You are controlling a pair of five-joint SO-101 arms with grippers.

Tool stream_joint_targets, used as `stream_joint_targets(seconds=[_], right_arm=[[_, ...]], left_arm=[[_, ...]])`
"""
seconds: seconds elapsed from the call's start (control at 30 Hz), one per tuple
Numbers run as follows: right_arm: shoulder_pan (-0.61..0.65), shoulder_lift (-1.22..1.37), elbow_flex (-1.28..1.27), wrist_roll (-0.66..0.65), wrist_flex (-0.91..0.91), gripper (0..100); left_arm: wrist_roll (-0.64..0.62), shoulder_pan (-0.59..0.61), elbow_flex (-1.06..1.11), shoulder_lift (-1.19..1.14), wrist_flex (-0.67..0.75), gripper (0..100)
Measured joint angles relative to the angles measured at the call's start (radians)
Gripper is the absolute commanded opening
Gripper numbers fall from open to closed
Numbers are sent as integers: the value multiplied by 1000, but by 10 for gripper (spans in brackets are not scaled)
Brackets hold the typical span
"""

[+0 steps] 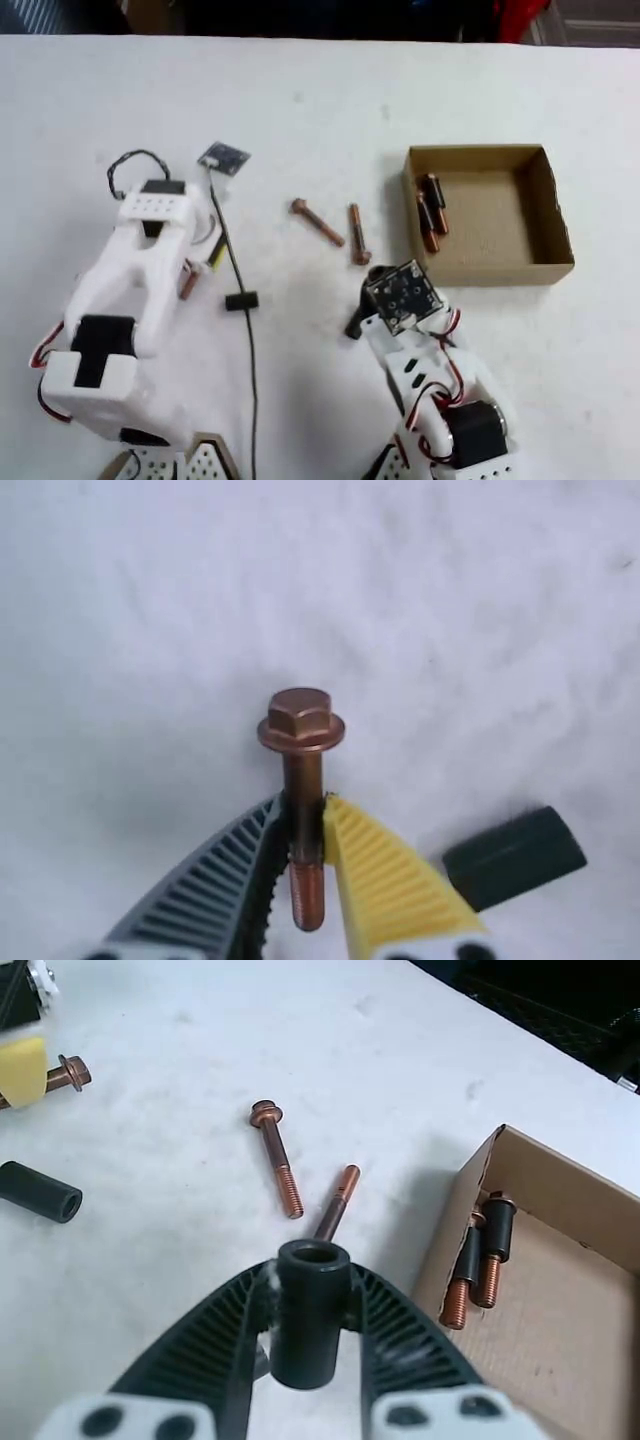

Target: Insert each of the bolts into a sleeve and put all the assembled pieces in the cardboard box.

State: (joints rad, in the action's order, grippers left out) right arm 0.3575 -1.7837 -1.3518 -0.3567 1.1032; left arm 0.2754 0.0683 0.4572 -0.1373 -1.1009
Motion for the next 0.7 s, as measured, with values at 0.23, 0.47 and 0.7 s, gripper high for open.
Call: stream_joint_targets(seconds=[0.23,0.47,0.7], right_arm=[[2,0,-9,0,0,17],[-3,0,-9,0,0,17],[-3,0,-9,0,0,17]], left_arm=[[-3,2,49,0,64,123],[-9,3,49,0,92,139],[-11,3,48,0,94,139]])
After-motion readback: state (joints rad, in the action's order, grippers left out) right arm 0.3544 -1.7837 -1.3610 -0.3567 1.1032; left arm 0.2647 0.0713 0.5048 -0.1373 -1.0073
